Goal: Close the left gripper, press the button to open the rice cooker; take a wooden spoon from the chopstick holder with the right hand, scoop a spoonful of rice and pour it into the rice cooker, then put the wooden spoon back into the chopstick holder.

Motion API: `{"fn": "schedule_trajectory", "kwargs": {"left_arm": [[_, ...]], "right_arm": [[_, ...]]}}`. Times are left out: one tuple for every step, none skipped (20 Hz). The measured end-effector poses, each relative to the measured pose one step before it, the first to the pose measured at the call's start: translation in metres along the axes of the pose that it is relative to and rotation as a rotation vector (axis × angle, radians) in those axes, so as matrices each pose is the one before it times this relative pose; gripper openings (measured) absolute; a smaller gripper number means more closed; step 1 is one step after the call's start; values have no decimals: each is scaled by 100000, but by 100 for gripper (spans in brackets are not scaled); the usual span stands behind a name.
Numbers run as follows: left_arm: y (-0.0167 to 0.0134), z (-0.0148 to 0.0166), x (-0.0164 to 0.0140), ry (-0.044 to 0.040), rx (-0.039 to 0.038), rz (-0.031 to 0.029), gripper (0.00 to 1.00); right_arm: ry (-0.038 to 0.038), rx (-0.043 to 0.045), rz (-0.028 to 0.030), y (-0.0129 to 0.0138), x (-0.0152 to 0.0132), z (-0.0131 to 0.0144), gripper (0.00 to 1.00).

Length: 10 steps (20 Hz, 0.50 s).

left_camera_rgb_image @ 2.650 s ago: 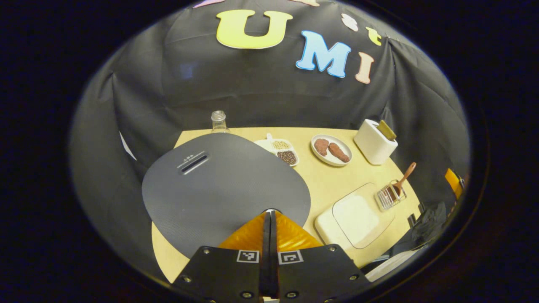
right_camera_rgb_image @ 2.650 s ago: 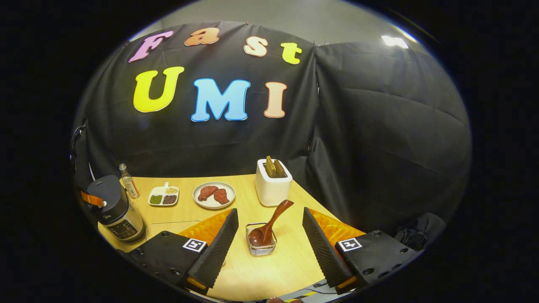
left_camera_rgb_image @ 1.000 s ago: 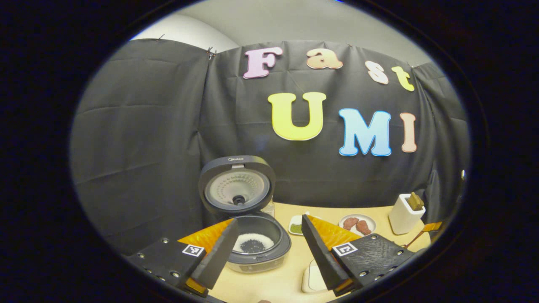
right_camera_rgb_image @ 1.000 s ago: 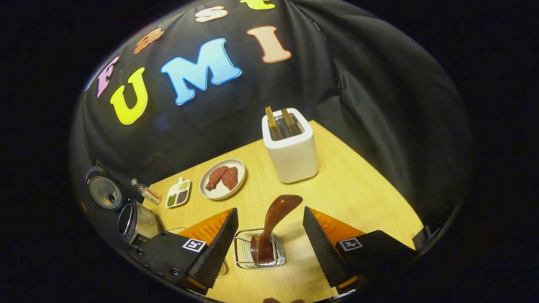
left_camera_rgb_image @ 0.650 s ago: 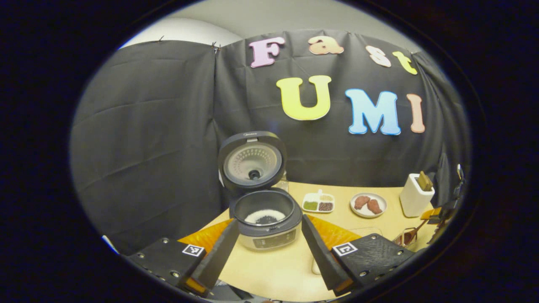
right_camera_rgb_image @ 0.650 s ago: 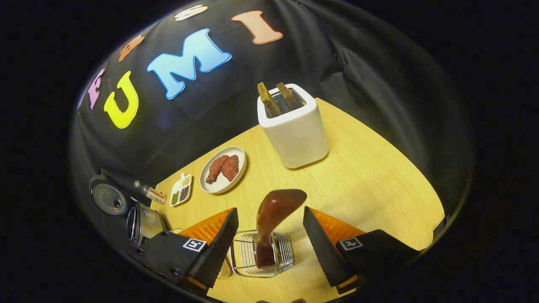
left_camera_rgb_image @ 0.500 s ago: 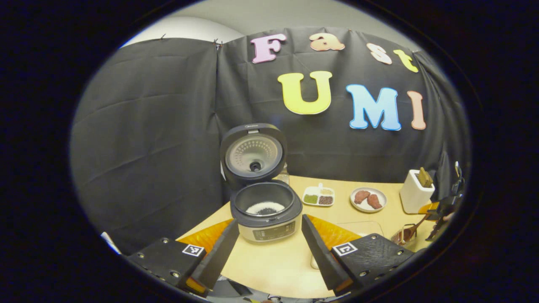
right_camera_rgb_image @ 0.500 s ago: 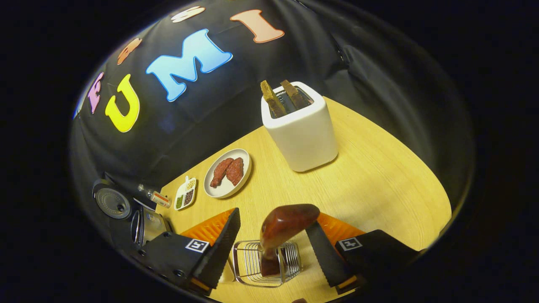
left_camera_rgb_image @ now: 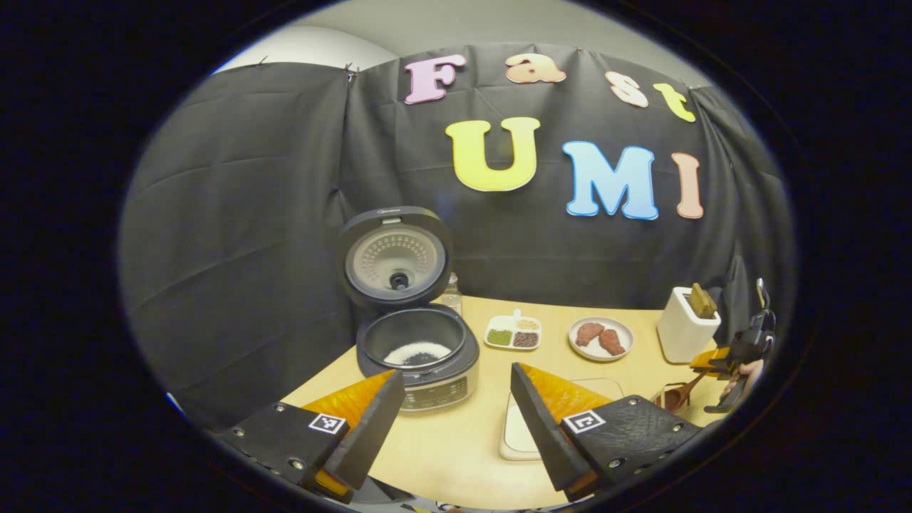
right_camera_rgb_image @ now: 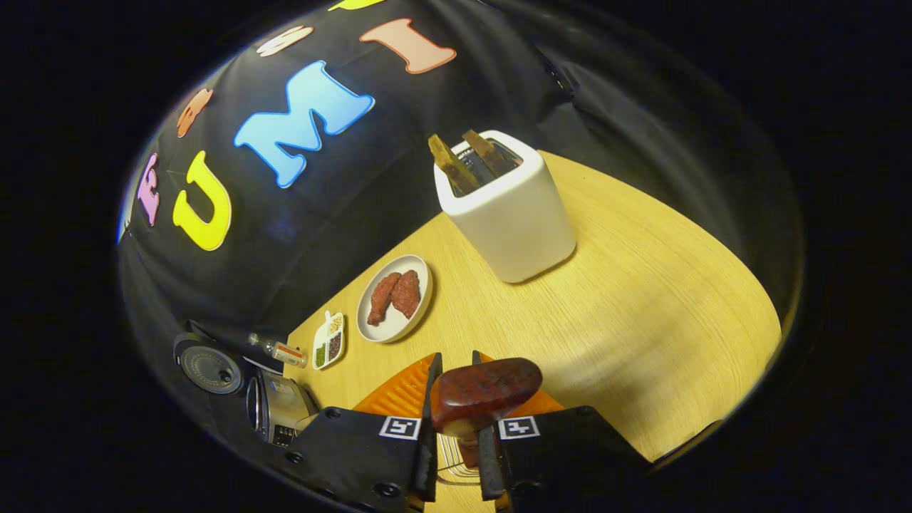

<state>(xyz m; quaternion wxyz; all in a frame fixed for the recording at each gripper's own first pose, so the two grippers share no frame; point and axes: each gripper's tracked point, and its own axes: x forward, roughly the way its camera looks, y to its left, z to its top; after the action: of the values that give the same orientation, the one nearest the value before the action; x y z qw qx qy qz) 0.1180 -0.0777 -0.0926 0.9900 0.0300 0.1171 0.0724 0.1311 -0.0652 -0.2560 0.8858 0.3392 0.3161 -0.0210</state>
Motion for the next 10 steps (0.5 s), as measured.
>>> {"fn": "schedule_trajectory", "kwargs": {"left_arm": [[-592, 420, 615, -653, 598, -2550, 94], [-567, 368, 545, -388, 284, -2910, 94], [-673, 199, 589, -409, -137, -3469, 94], [-596, 243, 757, -496, -347, -3753, 94], [-576, -61, 866, -15, -320, -4011, 94], [-728, -19, 963, 717, 152, -4307, 94], [-545, -25, 1022, 617, 787, -4141, 94], [-354, 64, 894, 112, 1087, -3505, 94], [-343, 187, 1059, 5, 1463, -3895, 95], [-39, 235, 640, -31, 1034, -3023, 94]], "right_arm": [[-1631, -127, 665, 548, -1036, 363, 25], [-1800, -271, 154, 399, -1048, 289, 25], [-2009, 0, 252, 497, -999, 542, 22], [-2394, -16, 30, 509, -1073, 520, 25], [-2591, 75, -478, 461, -1097, 590, 25], [-2942, 439, -860, 412, -1210, 745, 25], [-2878, 288, -883, 432, -990, 687, 22], [-2969, 5, -1100, 325, -1034, 710, 21], [-2914, -251, -1545, 159, -960, 644, 22], [-2895, -599, -2083, -85, -936, 545, 21]]}}
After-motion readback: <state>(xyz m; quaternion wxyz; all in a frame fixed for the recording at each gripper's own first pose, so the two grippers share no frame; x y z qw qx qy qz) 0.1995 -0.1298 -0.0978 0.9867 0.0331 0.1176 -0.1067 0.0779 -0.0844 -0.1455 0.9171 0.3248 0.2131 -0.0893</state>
